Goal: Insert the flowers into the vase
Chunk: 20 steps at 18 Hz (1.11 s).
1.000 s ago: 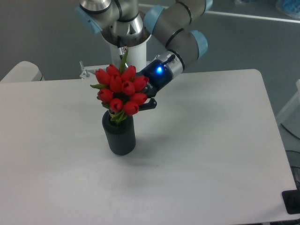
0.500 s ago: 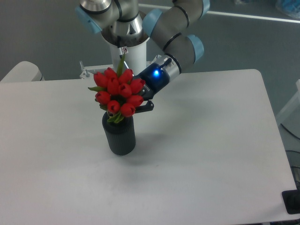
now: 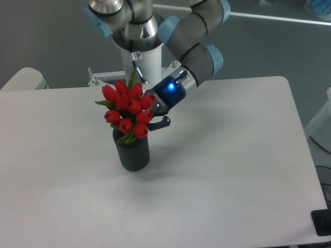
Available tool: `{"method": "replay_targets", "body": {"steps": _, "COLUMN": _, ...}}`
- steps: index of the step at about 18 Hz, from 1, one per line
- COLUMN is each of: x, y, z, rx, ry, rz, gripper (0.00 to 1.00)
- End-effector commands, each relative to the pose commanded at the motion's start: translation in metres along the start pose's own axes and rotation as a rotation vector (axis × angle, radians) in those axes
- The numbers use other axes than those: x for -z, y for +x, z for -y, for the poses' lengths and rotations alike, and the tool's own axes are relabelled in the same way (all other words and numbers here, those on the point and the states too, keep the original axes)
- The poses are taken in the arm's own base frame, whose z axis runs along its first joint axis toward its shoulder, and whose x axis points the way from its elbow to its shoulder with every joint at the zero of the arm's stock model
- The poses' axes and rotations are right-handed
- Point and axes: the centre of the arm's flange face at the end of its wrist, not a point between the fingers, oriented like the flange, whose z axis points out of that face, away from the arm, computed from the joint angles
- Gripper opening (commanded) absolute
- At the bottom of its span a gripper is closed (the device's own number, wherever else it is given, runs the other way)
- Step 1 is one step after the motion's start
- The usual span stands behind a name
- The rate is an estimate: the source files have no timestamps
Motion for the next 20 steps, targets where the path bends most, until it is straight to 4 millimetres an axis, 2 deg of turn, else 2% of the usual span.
{"method": "replay_targets", "body": {"steps": 2, "x": 0.0, "y": -0.001, "z": 0.0, "rx": 0.002, "ry": -0.001, "rz": 0.0, "gripper": 1.0}}
{"method": "replay_targets", "body": {"steps": 12, "x": 0.005, "y": -0.003, "z": -0.001, "rx": 0.016, "ry": 0.0, "rz": 0.01, "gripper": 1.0}}
{"method": "replay_targets", "body": {"steps": 17, "x": 0.029, "y": -0.014, "z": 0.001, "rx": 0.014, "ry": -0.005, "rz": 0.061, "gripper": 1.0}}
{"method": "replay_targets", "body": {"steps": 20, "x": 0.05, "y": -0.021, "z": -0.001, "rx": -0.002, "ry": -0.112, "rz": 0.087, "gripper": 1.0}}
